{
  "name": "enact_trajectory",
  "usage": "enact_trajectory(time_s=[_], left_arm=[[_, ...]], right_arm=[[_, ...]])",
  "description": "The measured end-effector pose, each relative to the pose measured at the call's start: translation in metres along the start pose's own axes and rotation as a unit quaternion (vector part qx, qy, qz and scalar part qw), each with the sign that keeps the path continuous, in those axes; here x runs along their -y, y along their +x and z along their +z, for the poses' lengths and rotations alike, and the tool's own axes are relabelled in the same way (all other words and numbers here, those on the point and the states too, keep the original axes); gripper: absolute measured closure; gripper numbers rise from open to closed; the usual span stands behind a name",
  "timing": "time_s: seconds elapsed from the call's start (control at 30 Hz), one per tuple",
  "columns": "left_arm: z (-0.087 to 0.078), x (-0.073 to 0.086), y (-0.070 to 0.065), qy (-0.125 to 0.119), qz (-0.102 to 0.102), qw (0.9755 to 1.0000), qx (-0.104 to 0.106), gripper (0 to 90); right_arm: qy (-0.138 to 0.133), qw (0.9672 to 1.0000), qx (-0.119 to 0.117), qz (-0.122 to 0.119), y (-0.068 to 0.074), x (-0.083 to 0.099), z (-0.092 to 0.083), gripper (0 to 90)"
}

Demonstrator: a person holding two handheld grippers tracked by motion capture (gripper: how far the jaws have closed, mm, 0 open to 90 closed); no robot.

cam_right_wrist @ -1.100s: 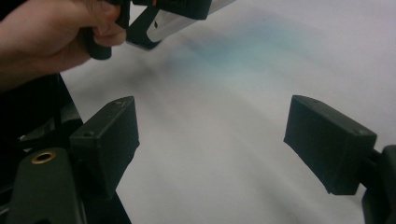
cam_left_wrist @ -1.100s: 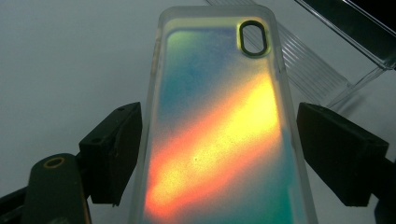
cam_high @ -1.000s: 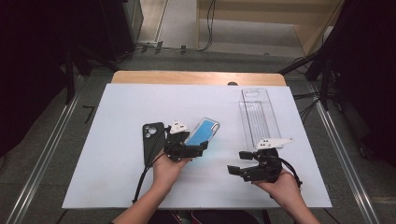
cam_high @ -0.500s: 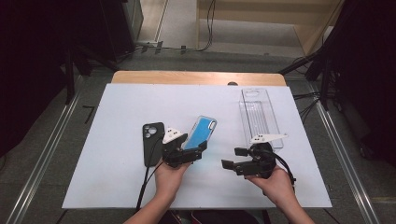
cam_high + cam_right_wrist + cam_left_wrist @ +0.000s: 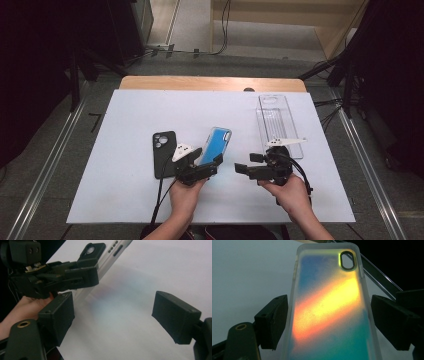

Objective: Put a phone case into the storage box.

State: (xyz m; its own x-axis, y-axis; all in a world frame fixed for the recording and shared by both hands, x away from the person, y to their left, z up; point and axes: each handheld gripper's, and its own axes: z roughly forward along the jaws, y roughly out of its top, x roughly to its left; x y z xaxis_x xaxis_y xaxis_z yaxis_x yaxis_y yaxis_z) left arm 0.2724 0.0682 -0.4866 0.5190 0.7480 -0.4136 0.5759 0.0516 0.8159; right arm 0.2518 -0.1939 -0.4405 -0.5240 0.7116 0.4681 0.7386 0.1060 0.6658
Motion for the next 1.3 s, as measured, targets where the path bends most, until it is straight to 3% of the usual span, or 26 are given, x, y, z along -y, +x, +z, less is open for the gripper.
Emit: enact_trajectory(time_s=[0.23, 0.77, 1.3], left_arm=[[0.001, 0.003, -0.003, -0.008, 0.019, 0.9998, -0.004, 17.3], [0.001, 0.002, -0.001, -0.016, 0.003, 0.9999, -0.002, 17.3], [0.002, 0.005, -0.004, -0.017, 0.006, 0.9998, -0.003, 17.3]], right_arm=[[-0.013, 0.9999, -0.002, 0.004, 0.004, -0.008, 0.004, 16.1], [-0.021, 0.9996, -0.008, 0.016, 0.005, -0.024, 0.015, 16.2], [-0.015, 0.9996, -0.010, 0.021, 0.007, -0.033, 0.027, 20.2]])
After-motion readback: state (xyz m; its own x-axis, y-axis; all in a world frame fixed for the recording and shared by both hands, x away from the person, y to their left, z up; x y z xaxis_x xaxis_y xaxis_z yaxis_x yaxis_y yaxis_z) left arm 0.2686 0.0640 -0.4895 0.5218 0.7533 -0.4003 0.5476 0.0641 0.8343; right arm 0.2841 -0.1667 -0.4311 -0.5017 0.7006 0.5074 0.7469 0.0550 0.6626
